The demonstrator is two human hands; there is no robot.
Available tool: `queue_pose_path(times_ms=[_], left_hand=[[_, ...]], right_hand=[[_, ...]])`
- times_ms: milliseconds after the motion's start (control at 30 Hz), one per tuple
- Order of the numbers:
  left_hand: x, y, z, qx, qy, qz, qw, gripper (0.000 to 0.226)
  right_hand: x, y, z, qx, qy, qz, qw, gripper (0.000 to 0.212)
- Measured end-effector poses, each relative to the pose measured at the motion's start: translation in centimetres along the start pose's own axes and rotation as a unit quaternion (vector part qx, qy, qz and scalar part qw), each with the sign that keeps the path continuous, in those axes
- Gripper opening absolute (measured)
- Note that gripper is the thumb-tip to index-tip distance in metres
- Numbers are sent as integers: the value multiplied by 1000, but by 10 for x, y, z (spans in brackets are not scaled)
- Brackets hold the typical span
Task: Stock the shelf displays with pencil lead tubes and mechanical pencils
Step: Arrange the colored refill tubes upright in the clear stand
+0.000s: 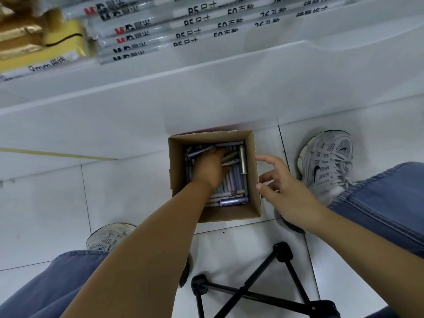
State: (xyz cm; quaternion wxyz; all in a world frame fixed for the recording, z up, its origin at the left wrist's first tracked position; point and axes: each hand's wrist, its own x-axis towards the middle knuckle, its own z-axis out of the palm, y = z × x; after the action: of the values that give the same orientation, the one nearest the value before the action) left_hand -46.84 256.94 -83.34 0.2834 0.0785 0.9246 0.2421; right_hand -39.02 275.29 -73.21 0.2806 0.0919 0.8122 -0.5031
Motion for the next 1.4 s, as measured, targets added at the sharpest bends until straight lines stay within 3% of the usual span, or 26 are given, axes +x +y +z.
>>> queue_pose_path(times_ms=[167, 267, 333, 500, 700, 900, 1000, 1067, 1167, 1400], left_hand=[[-1, -1, -5, -116, -42, -28, 992, 39], [-5, 6, -1, -246, -45, -65, 966, 29], [-6, 13, 4, -307, -62, -94, 945, 34], [-3, 23, 11, -377, -70, -136, 913, 53], [-3, 23, 12, -448, -107, -155, 874, 44], [-13, 14, -14, -379, -188, -121, 898, 40], [-23, 5, -30, -284, -272, -112, 913, 29], [-31, 2, -34, -181, -322, -93, 925, 34], [-36, 2, -31, -83, -337, -63, 936, 37], [-28, 5, -22, -60, -365, -48, 928, 46]], right_hand=[[1, 1, 0, 2, 3, -4, 1000, 56], [1, 2, 1, 1, 5, -7, 1000, 57], [2, 3, 1, 1, 7, -9, 1000, 57], [1, 2, 0, 9, 5, -16, 1000, 59], [1, 1, 0, 15, 6, -20, 1000, 60], [1, 1, 1, 22, 7, -13, 1000, 58], [1, 0, 1, 23, 10, -11, 1000, 57], [0, -1, 1, 20, 11, -10, 1000, 57], [-1, -2, 1, 15, 13, -9, 1000, 56], [-1, -2, 0, 11, 9, -13, 1000, 57]])
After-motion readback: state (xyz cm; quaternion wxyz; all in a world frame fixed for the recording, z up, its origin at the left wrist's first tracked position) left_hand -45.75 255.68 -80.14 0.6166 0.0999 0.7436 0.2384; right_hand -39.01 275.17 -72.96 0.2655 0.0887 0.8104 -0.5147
